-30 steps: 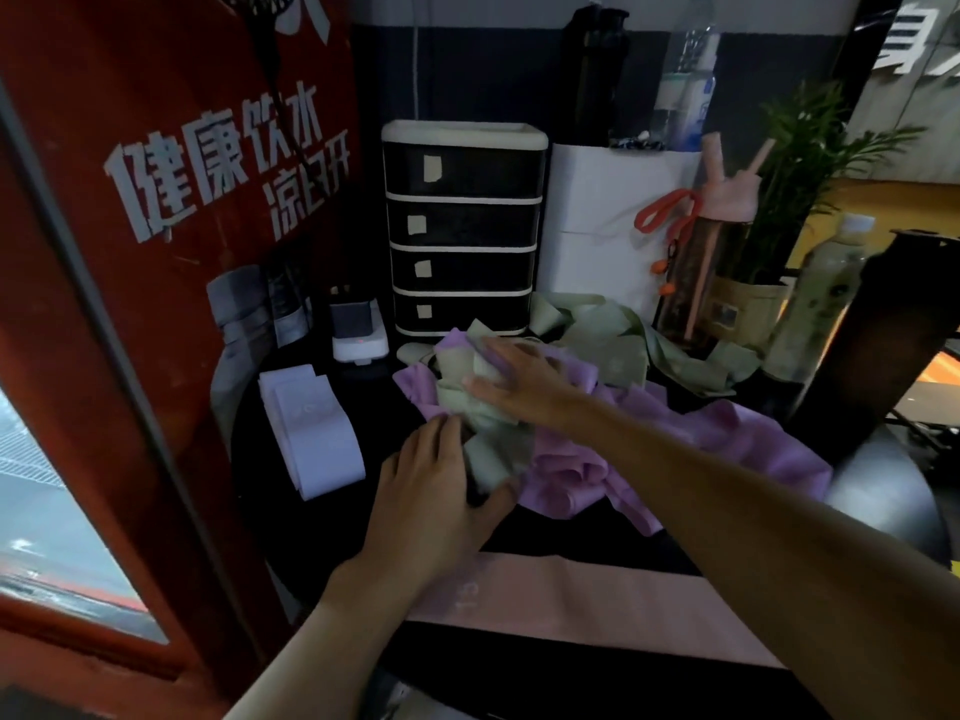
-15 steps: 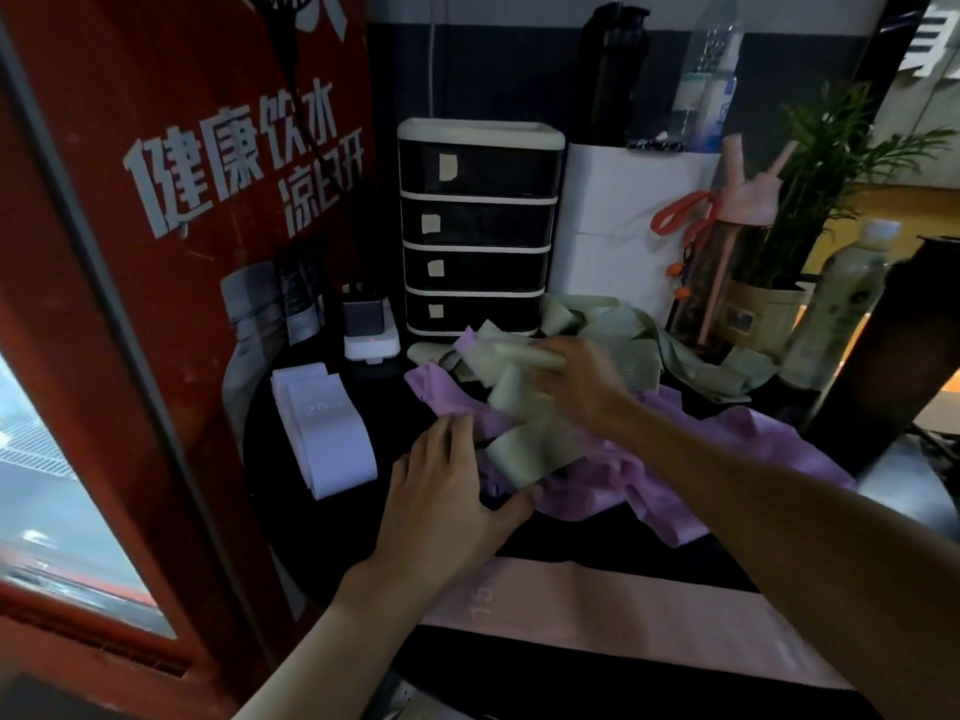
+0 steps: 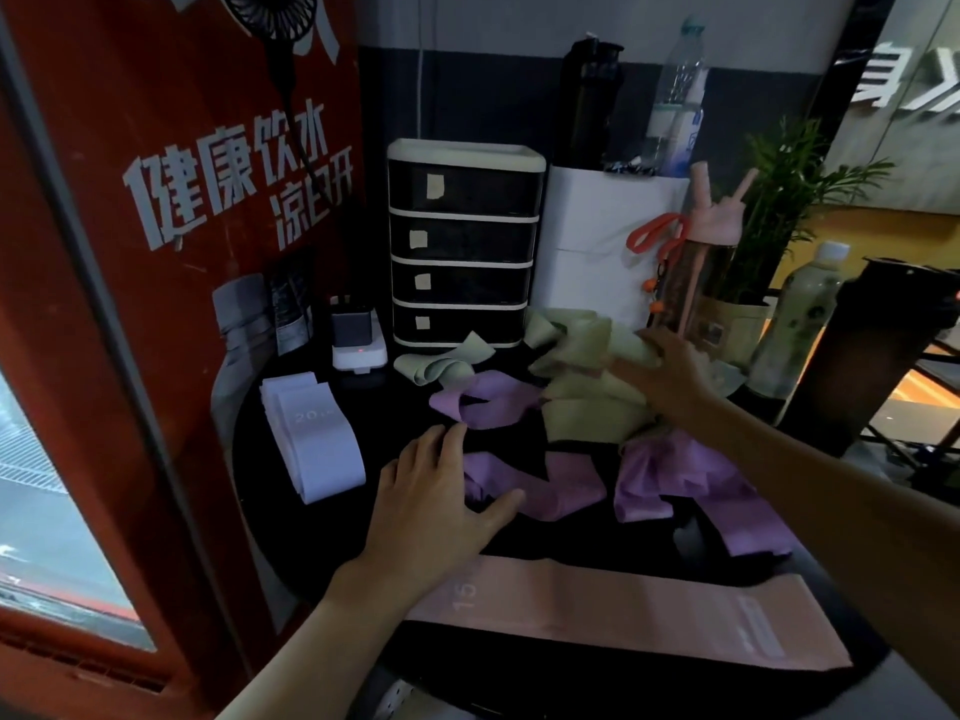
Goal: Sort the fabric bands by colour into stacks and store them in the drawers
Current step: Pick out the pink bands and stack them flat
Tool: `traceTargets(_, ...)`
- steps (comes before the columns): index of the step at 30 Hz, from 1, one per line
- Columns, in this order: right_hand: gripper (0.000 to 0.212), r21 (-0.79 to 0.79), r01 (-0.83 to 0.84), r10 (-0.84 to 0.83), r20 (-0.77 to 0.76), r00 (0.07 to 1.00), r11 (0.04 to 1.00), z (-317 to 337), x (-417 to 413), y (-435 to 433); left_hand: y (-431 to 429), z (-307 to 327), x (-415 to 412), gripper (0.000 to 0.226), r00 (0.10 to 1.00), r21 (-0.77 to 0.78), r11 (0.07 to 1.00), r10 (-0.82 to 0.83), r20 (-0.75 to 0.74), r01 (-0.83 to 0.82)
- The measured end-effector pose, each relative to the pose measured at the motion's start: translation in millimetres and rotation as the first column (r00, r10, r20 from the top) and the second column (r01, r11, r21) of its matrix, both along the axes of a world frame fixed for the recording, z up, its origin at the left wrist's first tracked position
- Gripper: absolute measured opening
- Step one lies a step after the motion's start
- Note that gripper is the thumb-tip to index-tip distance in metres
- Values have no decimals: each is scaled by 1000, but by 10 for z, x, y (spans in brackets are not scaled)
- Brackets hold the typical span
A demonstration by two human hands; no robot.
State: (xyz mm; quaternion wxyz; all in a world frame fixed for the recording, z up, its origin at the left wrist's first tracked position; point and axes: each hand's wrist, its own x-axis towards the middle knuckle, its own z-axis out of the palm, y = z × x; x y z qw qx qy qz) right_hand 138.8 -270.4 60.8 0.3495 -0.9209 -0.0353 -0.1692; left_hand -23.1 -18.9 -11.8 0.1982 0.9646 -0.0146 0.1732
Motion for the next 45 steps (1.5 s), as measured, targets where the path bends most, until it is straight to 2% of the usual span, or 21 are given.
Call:
traceTargets(2, 71, 62, -53, 56, -52, 997, 997, -20, -13, 22, 7, -2, 6, 107, 1000, 1, 1000, 0, -8, 0)
traceTargets(5, 83, 117, -115, 130, -133, 983, 986, -52, -52, 80, 8, 0, 4, 106, 1000, 6, 1000, -3, -5, 3)
traceTargets(8, 52, 40, -189, 193, -211, 958, 981, -149, -160, 239, 10, 7, 1, 105, 1000, -4, 1000, -6, -5, 6)
traceTargets(12, 63, 7, -285, 279, -217, 935, 959, -260, -287, 575, 16, 8, 6, 105, 1000, -13, 1000, -19, -2, 19)
traceTargets(16, 54, 158, -472, 497, -210, 842, 867, -280, -475, 850, 2, 43, 1, 107, 1000, -16, 1000, -14, -6, 14)
traceTargets(18, 54, 199, -508, 542, -191, 819, 838, -249, -513, 885, -8, 52, -3, 103, 1000, -20, 1000, -12, 10, 13)
traceTargets(20, 55, 149, -487, 502, -81, 861, 860, -181, -496, 872, -8, 51, -6, 100, 1000, -20, 1000, -12, 11, 12)
traceTargets(23, 65, -123, -328, 339, 83, 937, 937, -93, -404, 815, -2, 44, -13, 98, 1000, -27, 999, -22, 6, 22)
traceTargets(24, 70, -205, -261, 280, 72, 957, 943, -85, -340, 773, -2, 46, -15, 96, 1000, -34, 999, -26, 8, 26)
traceTargets(26, 71, -221, -195, 192, -34, 981, 956, -98, -185, 691, -2, 46, -20, 94, 1000, -37, 999, -27, 2, 28)
traceTargets(30, 70, 83, -126, 142, -222, 965, 989, -174, 95, 574, 7, 31, -25, 94, 999, -41, 999, -33, -20, 33)
traceTargets(31, 72, 97, -105, 126, -246, 961, 990, -185, 142, 562, 11, 26, -24, 94, 999, -44, 999, -33, -25, 32)
traceTargets(35, 84, -54, -105, 85, -291, 953, 993, -232, 367, 536, 13, 22, -17, 94, 1000, -49, 999, -23, -17, 22)
traceTargets(40, 91, -111, -199, 157, -306, 939, 974, -315, 594, 531, 14, -9, 3, 94, 1000, -13, 1000, -12, -11, 12)
traceTargets(43, 87, -264, -238, 129, -371, 920, 935, -393, 698, 464, 11, -2, -7, 94, 1000, -20, 1000, -14, -9, 14)
traceTargets(45, 75, -390, -236, 65, -403, 913, 890, -444, 770, 377, 10, 13, -7, 93, 1000, -18, 1000, -24, -14, 23)
